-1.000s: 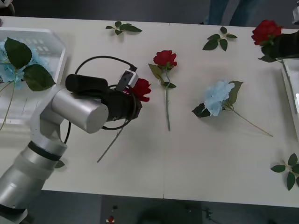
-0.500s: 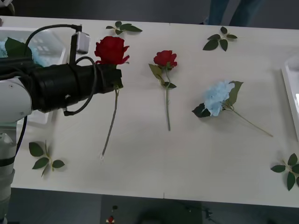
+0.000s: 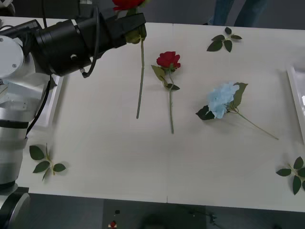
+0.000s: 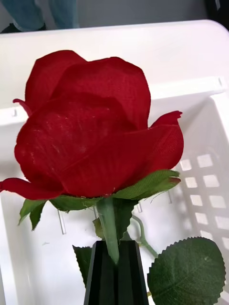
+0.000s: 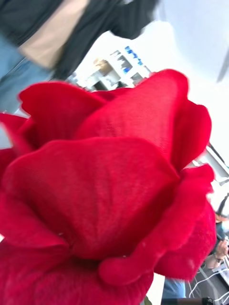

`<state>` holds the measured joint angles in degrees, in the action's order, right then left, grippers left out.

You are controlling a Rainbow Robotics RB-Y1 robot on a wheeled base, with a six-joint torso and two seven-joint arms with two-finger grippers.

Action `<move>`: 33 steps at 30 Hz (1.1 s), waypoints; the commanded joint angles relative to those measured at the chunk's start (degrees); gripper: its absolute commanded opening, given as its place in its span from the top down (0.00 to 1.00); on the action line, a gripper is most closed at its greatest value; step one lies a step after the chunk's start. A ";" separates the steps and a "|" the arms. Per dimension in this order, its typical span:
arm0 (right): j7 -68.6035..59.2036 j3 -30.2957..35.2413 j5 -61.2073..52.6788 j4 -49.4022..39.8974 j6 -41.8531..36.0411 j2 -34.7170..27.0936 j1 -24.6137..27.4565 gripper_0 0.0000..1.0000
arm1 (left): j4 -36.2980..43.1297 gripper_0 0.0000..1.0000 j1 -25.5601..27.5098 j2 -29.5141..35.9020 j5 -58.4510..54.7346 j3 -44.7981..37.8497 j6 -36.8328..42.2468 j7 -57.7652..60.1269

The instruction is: Put the red flowers into the right box and the blue flowers into the left box

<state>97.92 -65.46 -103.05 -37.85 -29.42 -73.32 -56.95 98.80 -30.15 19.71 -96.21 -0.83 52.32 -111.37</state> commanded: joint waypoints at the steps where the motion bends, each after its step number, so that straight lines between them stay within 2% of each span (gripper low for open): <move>1: 3.33 0.33 0.22 0.67 0.59 -0.42 -0.79 1.00 | -2.47 1.00 -4.30 0.51 -4.07 -1.19 -0.29 -8.16; 3: 3.33 0.33 0.22 0.76 0.68 -0.42 -0.79 0.69 | -3.09 1.00 -5.09 0.51 -4.86 -1.19 -0.29 -11.32; 4: 3.42 0.33 0.22 0.67 0.68 -0.33 -0.79 0.28 | -3.35 1.00 -5.53 0.42 -4.77 -1.01 -0.29 -13.87; 6: 3.60 0.33 0.22 0.67 0.94 -0.33 -0.79 0.00 | -3.70 1.00 -6.23 0.25 -5.56 -0.14 -0.29 -16.77; 13: 3.68 0.33 -0.48 0.23 1.47 0.02 -0.79 0.00 | -4.85 1.00 -7.81 -2.39 -8.46 2.59 -0.29 -27.67; 17: 3.95 1.65 -2.94 -4.78 0.33 -1.65 -0.62 0.00 | -5.02 1.00 -7.02 -5.38 -9.25 4.35 -0.20 -31.89; 20: 4.39 5.87 -9.27 -10.84 -4.33 -4.29 0.26 0.00 | -6.69 1.00 -6.50 -8.46 -9.43 5.49 -0.20 -34.79; 23: 5.35 10.61 -18.15 -13.31 -9.87 -5.34 1.75 0.00 | -9.15 1.00 -6.41 -11.09 -9.69 5.75 0.06 -38.66; 28: 17.48 17.99 -27.99 -14.27 -21.20 -5.34 3.95 0.00 | -14.52 1.00 -6.41 -15.40 -12.16 6.10 0.15 -43.23; 33: 33.66 18.61 -36.43 -14.71 -30.17 -4.11 4.04 0.00 | -16.36 1.00 -6.41 -16.72 -14.09 6.19 -0.29 -43.63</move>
<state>124.71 -45.06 -136.99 -52.77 -56.92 -76.84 -51.44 81.66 -36.19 3.17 -109.22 5.27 52.35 -154.44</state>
